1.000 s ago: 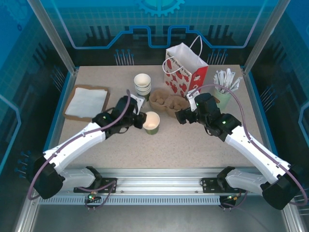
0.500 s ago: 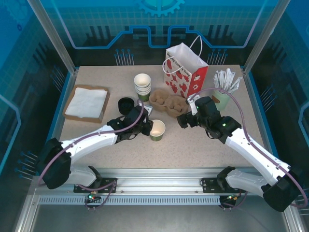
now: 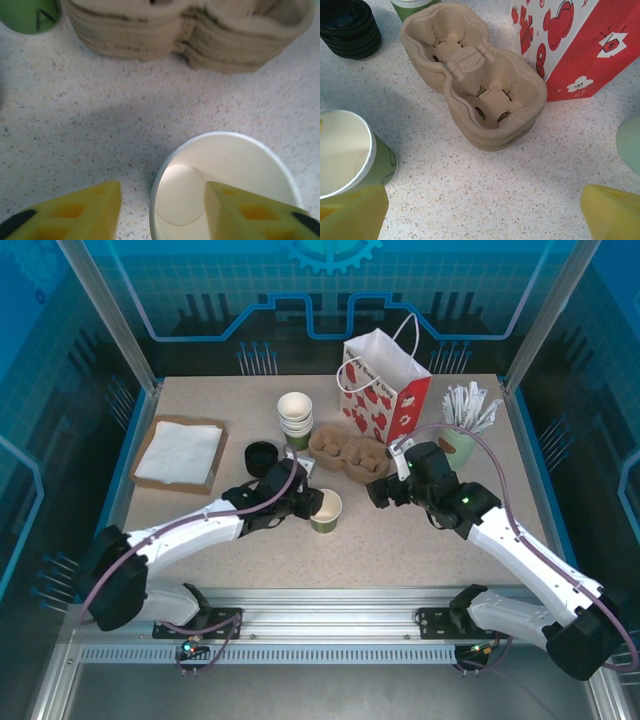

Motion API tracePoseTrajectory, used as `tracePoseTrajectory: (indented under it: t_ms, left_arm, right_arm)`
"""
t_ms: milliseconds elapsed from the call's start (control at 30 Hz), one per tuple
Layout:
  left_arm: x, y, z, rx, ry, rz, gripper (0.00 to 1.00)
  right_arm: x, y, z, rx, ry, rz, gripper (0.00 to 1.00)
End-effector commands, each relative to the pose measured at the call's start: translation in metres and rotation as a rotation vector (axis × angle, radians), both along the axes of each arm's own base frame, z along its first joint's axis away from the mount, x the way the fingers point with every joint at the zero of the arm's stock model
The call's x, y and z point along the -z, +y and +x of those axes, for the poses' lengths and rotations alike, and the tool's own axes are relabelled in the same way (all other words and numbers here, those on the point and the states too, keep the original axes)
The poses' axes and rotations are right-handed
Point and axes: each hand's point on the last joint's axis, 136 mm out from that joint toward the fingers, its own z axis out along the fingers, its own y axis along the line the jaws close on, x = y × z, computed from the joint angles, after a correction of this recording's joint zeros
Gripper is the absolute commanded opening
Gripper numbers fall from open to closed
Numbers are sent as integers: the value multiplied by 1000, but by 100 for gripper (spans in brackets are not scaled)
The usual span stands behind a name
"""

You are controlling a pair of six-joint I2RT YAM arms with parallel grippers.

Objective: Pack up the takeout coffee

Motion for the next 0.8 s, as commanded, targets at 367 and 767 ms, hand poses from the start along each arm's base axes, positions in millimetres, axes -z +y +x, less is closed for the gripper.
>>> tracePoseTrajectory:
  t_ms: [367,767]
  left_arm:
    - [-48,170,84,-531,-84,-104,61]
    - [22,188,140,-518,136,83,53]
  right_arm:
    - [-38,86,-3,-229,-75,86,100]
    - [-17,128,6,-309,-24,30,100]
